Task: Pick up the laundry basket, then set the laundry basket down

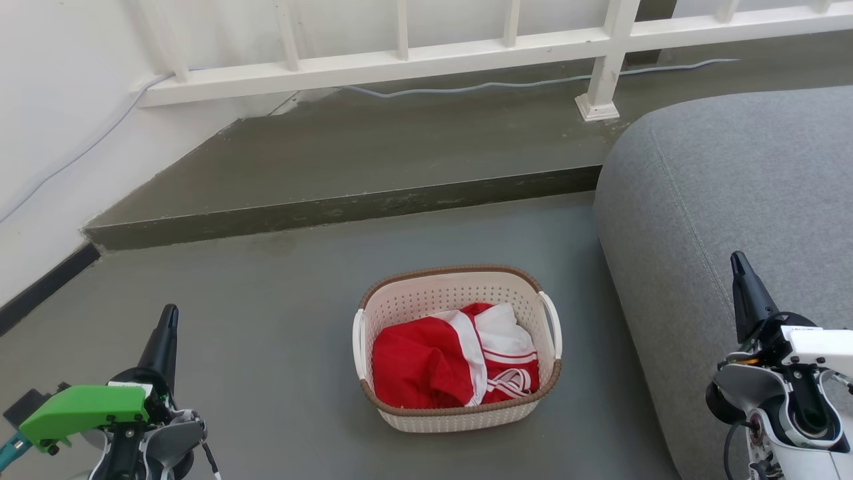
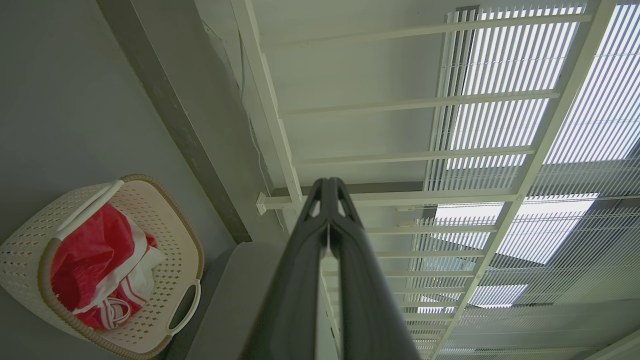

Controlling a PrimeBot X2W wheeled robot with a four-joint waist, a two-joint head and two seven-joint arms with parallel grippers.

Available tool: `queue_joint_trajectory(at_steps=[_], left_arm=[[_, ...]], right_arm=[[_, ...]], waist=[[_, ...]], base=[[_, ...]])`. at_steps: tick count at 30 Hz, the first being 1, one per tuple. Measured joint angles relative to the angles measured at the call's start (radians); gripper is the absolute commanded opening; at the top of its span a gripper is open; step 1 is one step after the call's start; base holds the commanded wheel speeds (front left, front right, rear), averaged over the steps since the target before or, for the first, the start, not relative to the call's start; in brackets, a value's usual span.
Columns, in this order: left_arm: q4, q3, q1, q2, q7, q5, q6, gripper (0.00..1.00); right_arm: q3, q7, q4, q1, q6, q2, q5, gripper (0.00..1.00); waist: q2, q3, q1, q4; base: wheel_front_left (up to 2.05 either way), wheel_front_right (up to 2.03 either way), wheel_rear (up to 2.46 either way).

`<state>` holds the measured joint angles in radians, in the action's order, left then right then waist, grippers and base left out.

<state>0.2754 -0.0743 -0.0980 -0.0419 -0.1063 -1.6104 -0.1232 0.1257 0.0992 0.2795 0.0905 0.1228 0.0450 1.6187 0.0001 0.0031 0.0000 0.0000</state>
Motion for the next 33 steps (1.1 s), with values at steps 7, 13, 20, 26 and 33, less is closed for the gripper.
queue_joint_trajectory(at_steps=[7,13,20,26,33], left_arm=[[0.000,0.000,0.000,0.000,0.000,0.000,0.000,0.00],[0.000,0.000,0.000,0.000,0.000,0.000,0.000,0.00],[0.000,0.000,0.000,0.000,0.000,0.000,0.000,0.00],[0.000,0.000,0.000,0.000,0.000,0.000,0.000,0.00],[0.000,0.000,0.000,0.000,0.000,0.000,0.000,0.00]], right_arm=[[0.000,0.000,0.000,0.000,0.000,0.000,0.000,0.00],[0.000,0.000,0.000,0.000,0.000,0.000,0.000,0.00],[0.000,0.000,0.000,0.000,0.000,0.000,0.000,0.00],[0.000,0.000,0.000,0.000,0.000,0.000,0.000,0.00],[0.000,0.000,0.000,0.000,0.000,0.000,0.000,0.00]], waist=[[0.0000,0.000,0.0000,0.000],[0.0000,0.000,0.0000,0.000],[0.0000,0.000,0.0000,0.000],[0.0000,0.000,0.0000,0.000],[0.0000,0.000,0.0000,0.000]], base=[[0.00,0.00,0.00],[0.00,0.00,0.00],[0.00,0.00,0.00],[0.00,0.00,0.00],[0.00,0.00,0.00]])
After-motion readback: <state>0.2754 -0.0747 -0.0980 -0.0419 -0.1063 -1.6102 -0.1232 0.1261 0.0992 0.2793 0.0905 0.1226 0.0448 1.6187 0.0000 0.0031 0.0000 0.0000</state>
